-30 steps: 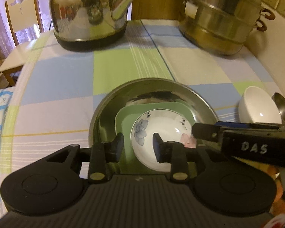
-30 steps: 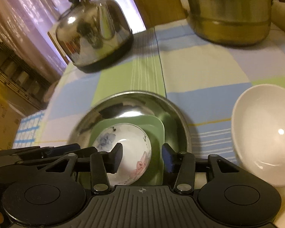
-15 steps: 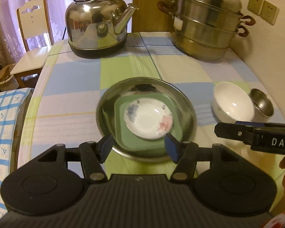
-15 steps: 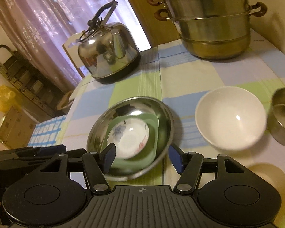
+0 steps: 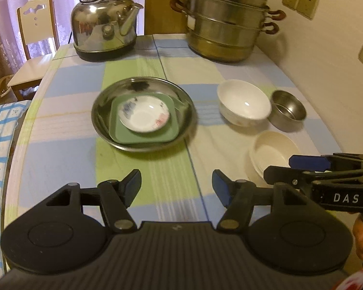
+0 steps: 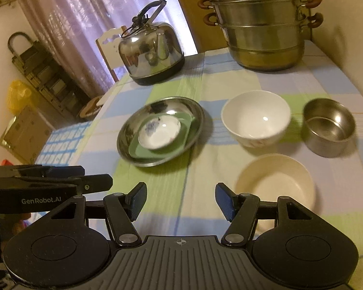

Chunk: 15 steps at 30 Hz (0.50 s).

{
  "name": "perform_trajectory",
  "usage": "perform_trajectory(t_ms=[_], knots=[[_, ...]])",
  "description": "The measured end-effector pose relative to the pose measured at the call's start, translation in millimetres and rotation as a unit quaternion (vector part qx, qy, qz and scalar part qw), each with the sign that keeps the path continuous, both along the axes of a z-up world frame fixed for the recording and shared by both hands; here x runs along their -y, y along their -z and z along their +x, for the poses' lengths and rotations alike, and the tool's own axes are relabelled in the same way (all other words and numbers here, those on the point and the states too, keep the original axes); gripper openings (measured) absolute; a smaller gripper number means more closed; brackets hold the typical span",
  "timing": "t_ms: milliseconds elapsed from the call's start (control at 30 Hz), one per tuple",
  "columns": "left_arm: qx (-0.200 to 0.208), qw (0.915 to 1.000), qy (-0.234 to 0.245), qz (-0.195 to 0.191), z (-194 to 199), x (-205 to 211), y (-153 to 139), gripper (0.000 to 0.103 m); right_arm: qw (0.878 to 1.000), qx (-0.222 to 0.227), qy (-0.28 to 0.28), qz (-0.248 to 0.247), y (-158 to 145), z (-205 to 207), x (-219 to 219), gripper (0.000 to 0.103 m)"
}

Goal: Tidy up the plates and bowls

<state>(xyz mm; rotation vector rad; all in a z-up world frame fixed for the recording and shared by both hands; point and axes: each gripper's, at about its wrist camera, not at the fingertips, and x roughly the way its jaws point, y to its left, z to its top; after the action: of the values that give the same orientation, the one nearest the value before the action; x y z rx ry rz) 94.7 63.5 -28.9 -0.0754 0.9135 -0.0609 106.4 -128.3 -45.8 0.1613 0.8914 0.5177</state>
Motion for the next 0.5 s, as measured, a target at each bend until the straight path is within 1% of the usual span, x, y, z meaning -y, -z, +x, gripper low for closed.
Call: perform_trajectory(t_ms=[333,500], knots=[[-0.011,0.9998,-0.018,-0.003,-47,37,2,0.063,1.0,-0.012,0.001,-0.012,7,-43,49,0.063],[-0.009,0.9997,-0.023,-0.004,-65,56,2,0.063,1.0,-0.018,0.005,-0.017,10,-59,68,0.063]])
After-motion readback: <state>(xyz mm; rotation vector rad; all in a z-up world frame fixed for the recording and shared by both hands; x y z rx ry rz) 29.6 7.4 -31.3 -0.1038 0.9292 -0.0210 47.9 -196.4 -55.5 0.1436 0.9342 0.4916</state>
